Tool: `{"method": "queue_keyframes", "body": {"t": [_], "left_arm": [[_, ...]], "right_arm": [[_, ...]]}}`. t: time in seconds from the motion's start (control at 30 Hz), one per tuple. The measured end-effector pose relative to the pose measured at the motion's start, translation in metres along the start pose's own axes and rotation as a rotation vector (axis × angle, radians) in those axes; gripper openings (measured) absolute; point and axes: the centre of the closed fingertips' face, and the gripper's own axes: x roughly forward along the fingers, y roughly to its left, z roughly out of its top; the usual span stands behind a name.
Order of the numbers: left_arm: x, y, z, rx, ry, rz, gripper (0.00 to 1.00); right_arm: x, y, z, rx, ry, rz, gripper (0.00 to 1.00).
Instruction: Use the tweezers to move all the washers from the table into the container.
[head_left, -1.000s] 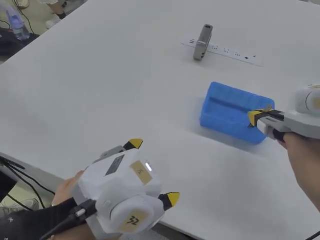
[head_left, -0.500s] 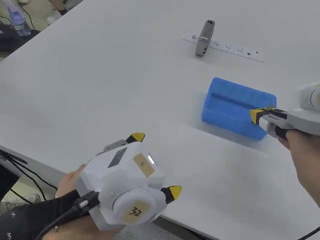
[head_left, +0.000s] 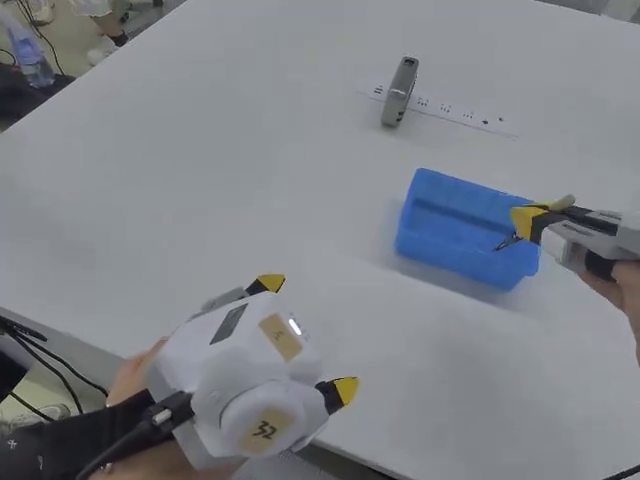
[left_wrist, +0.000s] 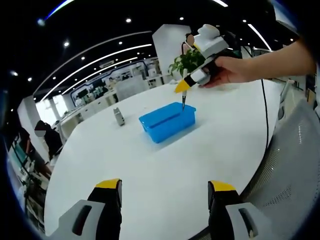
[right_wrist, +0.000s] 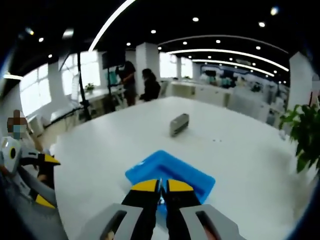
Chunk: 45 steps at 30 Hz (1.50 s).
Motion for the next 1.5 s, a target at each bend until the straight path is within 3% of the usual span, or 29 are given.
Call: {"method": "queue_keyframes", "body": {"t": [0.23, 0.37, 0.53, 0.7, 0.83, 0.97, 1.17, 1.5], "left_arm": [[0.0, -0.002, 0.0, 0.01, -0.001, -0.008, 0.7], [0.0, -0.003, -0.001, 0.013, 0.007, -0.014, 0.69], [0.0, -0.003, -0.003, 0.015, 0.015, -0.013, 0.69], [0.0, -0.002, -0.003, 0.014, 0.017, -0.01, 0.69], [0.0, -0.001, -0.004, 0.015, 0.019, -0.007, 0.69], [0.0, 0.001, -0.004, 0.007, 0.021, 0.001, 0.69], [0.001, 0.001, -0.005, 0.008, 0.024, 0.001, 0.69], [0.001, 0.0, -0.006, 0.01, 0.029, -0.002, 0.69]], "right_arm": [[-0.01, 0.037, -0.022, -0.147, 0.099, 0.108, 0.01], [-0.019, 0.061, -0.052, -0.261, 0.21, 0.19, 0.01], [-0.025, 0.073, -0.08, -0.409, 0.327, 0.237, 0.02], [-0.021, 0.08, -0.103, -0.406, 0.429, 0.299, 0.02], [-0.01, 0.088, -0.107, -0.442, 0.44, 0.322, 0.02], [0.004, 0.094, -0.103, -0.422, 0.425, 0.348, 0.02], [0.018, 0.104, -0.106, -0.452, 0.42, 0.385, 0.02], [0.031, 0.118, -0.119, -0.563, 0.446, 0.465, 0.03]]}}
